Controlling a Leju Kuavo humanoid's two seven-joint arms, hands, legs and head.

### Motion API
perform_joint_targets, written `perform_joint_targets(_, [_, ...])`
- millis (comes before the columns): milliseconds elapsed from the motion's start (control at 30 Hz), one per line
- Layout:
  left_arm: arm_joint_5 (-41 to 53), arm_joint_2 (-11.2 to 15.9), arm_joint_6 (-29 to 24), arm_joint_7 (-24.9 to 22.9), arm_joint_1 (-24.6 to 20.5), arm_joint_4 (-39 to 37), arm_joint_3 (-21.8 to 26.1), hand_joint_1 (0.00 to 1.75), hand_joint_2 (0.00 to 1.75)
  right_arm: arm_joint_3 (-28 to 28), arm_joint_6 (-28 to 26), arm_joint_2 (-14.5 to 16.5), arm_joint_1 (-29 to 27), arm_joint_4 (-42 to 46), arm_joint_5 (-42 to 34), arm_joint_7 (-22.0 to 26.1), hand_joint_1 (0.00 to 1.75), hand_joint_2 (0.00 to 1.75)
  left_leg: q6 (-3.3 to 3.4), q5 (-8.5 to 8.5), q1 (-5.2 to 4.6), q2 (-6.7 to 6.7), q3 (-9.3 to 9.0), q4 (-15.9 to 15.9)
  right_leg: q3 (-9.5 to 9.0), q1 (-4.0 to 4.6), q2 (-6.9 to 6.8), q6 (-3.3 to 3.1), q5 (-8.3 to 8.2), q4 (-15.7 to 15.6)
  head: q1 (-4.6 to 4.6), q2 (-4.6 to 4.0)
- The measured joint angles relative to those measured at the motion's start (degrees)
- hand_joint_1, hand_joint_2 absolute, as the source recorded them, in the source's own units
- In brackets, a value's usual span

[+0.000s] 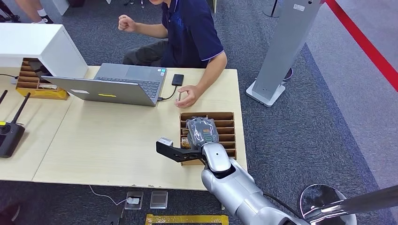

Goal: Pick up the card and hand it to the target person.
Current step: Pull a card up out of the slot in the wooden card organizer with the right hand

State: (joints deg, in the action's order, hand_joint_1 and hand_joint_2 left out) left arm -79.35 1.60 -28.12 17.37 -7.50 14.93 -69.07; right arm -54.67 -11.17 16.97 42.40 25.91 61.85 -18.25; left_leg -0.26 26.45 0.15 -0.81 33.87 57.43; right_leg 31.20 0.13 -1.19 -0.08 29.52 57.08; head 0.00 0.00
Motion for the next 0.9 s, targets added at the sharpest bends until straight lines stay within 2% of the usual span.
perform_joint_targets(467, [0.5,-0.1,-0.6,-0.5,0.1,0.1,0.5,0.0,0.0,1.5,-2.0,-0.1,0.4,0.8,-2.1,1.2,1.36,1.75,-0.01,-0.01,0.0,0.0,0.0,0.0,0.0,0.0,0.0,0.0,0.0,0.0,0.0,0.0])
perform_joint_targets(900, [0.7,-0.3,-1.0,-0.7,0.1,0.0,1.4,0.0,0.0,4.3,-5.1,-2.6,1.7,9.8,-4.7,2.2,1.4,1.75,0.0,0.0,-0.01,0.0,0.11,0.1,0.1,0.0,0.0,0.0,0.01,0.1,0.0,0.0])
